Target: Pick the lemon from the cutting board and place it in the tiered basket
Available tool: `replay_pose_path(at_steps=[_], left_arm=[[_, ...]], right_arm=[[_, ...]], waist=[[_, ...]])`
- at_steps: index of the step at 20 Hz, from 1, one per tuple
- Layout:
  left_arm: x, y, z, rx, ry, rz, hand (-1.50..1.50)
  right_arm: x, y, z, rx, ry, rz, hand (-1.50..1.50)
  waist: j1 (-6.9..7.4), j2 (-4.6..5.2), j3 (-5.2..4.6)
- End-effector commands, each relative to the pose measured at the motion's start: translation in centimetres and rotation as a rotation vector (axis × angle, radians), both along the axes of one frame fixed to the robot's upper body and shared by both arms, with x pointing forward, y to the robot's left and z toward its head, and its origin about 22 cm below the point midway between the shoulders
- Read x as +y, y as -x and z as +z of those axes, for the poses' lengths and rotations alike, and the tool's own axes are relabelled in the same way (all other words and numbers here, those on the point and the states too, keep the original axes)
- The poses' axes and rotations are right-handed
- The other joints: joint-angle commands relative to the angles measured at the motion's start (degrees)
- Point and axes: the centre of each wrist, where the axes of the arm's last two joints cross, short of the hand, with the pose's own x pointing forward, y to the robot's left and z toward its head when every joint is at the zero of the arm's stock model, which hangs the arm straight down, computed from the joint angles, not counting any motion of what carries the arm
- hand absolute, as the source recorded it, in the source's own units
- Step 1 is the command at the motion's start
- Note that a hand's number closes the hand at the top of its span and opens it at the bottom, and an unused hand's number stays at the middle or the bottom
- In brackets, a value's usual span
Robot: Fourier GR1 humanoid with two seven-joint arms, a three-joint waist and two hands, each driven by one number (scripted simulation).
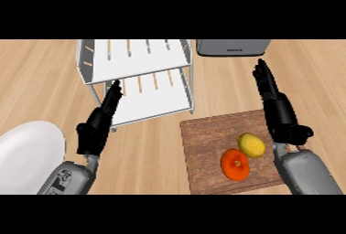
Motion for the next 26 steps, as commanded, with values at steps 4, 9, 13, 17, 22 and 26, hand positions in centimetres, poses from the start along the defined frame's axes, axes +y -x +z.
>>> replay_pose_path(at_steps=[4, 9, 13, 17, 22, 26], left_arm=[[1.6, 0.0, -0.6, -0.012, 0.017, -0.066, 0.00], [3.1, 2.0, -3.0, 0.079, 0.077, -0.128, 0.00], [3.8, 1.8, -3.9, 0.079, 0.077, -0.112, 0.00], [3.2, 1.2, -3.6, 0.072, 0.080, -0.120, 0.00], [4.9, 2.1, -3.7, 0.079, 0.067, -0.085, 0.00], [3.8, 2.5, -3.8, 0.093, 0.085, -0.095, 0.00]], right_arm=[[3.3, 0.0, -1.0, 0.202, 0.017, 0.263, -1.50], [6.7, 1.5, -4.8, 0.377, 0.000, 0.312, -1.50], [6.2, 1.4, -4.9, 0.188, -0.047, 0.363, -1.50], [2.9, 0.1, 1.5, 0.080, 0.199, 0.359, -1.50], [-2.2, 0.1, 6.4, 0.104, 0.692, 0.291, -1.50], [-2.5, 0.2, 9.4, 0.216, 1.082, 0.299, -1.50]], waist=[[1.94, 1.73, 0.61], [2.14, 1.74, 0.63], [1.38, 1.60, 0.66], [0.51, 1.32, 0.58], [-0.87, 0.51, 0.26], [0.02, 0.35, 0.06]])
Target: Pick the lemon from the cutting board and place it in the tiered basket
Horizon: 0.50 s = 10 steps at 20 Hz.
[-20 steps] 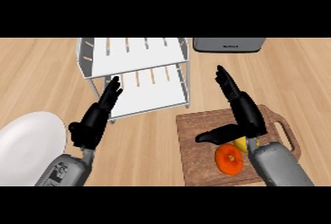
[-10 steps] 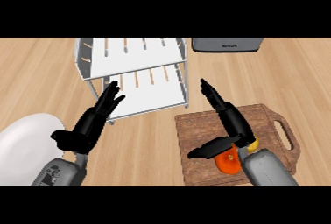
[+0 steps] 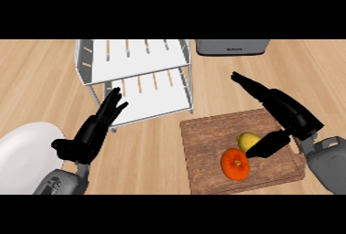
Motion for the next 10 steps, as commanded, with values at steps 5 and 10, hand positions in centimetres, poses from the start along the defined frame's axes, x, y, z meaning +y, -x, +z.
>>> replay_pose_path(at_steps=[5, 10], left_arm=[[2.2, 0.4, -2.0, 0.124, -0.051, 0.078, 0.00], [2.4, 0.9, -2.1, 0.110, -0.032, 0.064, 0.00]], right_arm=[[0.4, 1.6, 6.8, 0.055, 0.617, 0.054, -1.50], [3.0, 4.9, 7.9, 0.102, 0.651, 0.063, -1.50]], waist=[[0.50, 0.85, -0.45], [0.72, 1.04, -0.21]])
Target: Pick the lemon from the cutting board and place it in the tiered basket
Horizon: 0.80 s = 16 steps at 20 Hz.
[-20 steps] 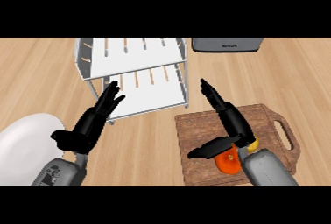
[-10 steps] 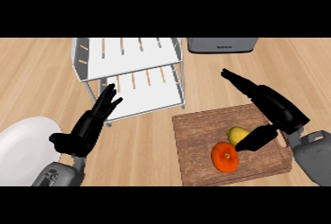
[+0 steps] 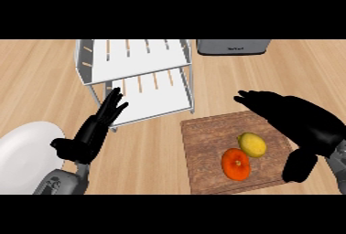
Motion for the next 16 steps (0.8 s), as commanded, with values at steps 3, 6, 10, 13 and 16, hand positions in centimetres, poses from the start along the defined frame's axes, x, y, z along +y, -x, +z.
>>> replay_pose_path(at_steps=[3, 6, 10, 13, 16], left_arm=[[1.3, 0.8, -1.3, 0.122, -0.057, 0.059, 0.00], [2.4, 0.8, -2.8, 0.108, -0.056, 0.068, 0.00], [2.6, -0.2, -0.6, 0.099, -0.045, 0.053, 0.00], [2.5, -0.1, -0.9, 0.115, -0.052, 0.037, 0.00], [2.5, 0.4, -2.6, 0.104, -0.061, 0.051, 0.00]], right_arm=[[2.4, 2.6, 1.5, 0.024, 0.104, -0.048, -1.50], [1.9, 4.7, -0.2, 0.013, 0.097, -0.079, -1.50], [2.6, 4.8, -0.1, -0.078, 0.106, -0.169, -1.50], [2.2, 4.1, -1.1, -0.051, 0.218, -0.212, -1.50], [3.1, 4.2, -4.1, -0.032, 0.193, -0.232, -1.50]], waist=[[1.06, 0.86, -0.28], [0.58, 1.00, -0.23], [1.12, 1.05, -0.21], [1.30, 1.13, -0.22], [1.42, 1.27, -0.20]])
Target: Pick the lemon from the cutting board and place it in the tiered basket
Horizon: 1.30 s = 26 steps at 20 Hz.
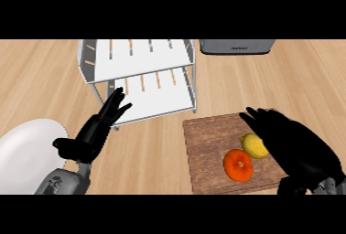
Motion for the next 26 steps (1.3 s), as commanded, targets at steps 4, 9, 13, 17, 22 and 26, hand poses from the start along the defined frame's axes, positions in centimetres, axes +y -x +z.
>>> replay_pose_path(at_steps=[4, 9, 13, 17, 22, 26], left_arm=[[1.4, 0.0, -1.4, 0.112, -0.056, 0.090, 0.00], [1.8, 1.4, -2.8, 0.104, -0.058, 0.087, 0.00], [2.0, 1.3, -2.5, 0.110, -0.051, 0.060, 0.00], [2.9, 1.4, -2.2, 0.092, -0.053, 0.090, 0.00], [2.1, 1.6, -2.0, 0.114, -0.073, 0.064, 0.00], [2.4, -0.7, -2.3, 0.102, -0.061, 0.086, 0.00]], right_arm=[[-0.4, -0.2, -5.0, 0.062, 0.007, -0.040, -1.50], [-1.9, -1.0, -6.1, 0.037, 0.016, -0.040, -1.50], [-0.8, -2.5, -8.4, 0.051, 0.037, -0.103, -1.50], [-4.0, -2.9, -8.2, 0.074, 0.023, -0.114, -1.50], [-4.1, -2.8, -9.6, 0.090, 0.010, -0.094, -1.50], [-3.3, -2.7, -11.0, 0.098, 0.012, -0.081, -1.50]], waist=[[0.32, 0.65, -0.34], [0.38, 0.64, -0.38], [1.03, 0.75, -0.38], [0.60, 0.64, -0.38], [0.65, 0.59, -0.38], [0.11, 0.71, -0.41]])
